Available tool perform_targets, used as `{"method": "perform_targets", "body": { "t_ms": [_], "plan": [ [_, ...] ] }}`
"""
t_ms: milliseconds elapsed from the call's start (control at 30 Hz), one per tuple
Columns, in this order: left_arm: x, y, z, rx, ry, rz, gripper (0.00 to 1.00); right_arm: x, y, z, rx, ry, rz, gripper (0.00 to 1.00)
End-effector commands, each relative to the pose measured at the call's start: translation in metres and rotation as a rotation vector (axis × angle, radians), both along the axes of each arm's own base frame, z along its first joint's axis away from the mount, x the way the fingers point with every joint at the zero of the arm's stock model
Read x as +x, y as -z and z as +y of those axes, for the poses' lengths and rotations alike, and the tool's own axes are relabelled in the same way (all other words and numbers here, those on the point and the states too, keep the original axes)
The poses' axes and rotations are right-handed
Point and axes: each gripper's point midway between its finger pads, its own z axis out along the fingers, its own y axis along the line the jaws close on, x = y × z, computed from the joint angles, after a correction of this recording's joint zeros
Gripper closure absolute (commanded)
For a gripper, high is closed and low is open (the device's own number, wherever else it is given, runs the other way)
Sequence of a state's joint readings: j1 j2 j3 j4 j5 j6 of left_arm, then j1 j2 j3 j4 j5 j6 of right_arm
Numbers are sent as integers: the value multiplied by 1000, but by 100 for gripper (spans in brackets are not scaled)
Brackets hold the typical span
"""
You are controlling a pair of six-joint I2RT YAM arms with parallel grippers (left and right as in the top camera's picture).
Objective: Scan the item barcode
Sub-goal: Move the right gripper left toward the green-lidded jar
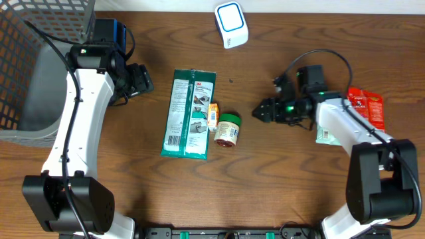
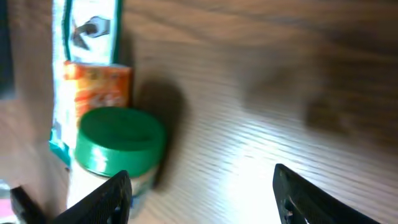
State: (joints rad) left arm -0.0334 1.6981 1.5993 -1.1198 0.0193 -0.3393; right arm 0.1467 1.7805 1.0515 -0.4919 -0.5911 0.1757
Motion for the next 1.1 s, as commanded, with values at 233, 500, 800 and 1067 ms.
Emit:
{"method": "perform_targets", "body": {
  "t_ms": [233, 500, 800, 1067],
  "plan": [
    [-1, -6, 4, 13, -2, -14, 15, -16, -24, 68, 52, -19, 60, 1],
    [-1, -6, 4, 13, -2, -13, 15, 10, -98, 52, -236, 42, -77, 1],
    [-1, -6, 4, 13, -2, -14, 15, 5, -139, 92, -118, -75, -138, 7],
    [-1, -6, 4, 13, -2, -14, 15, -15, -78, 78, -135, 230, 138, 5]
  ]
}}
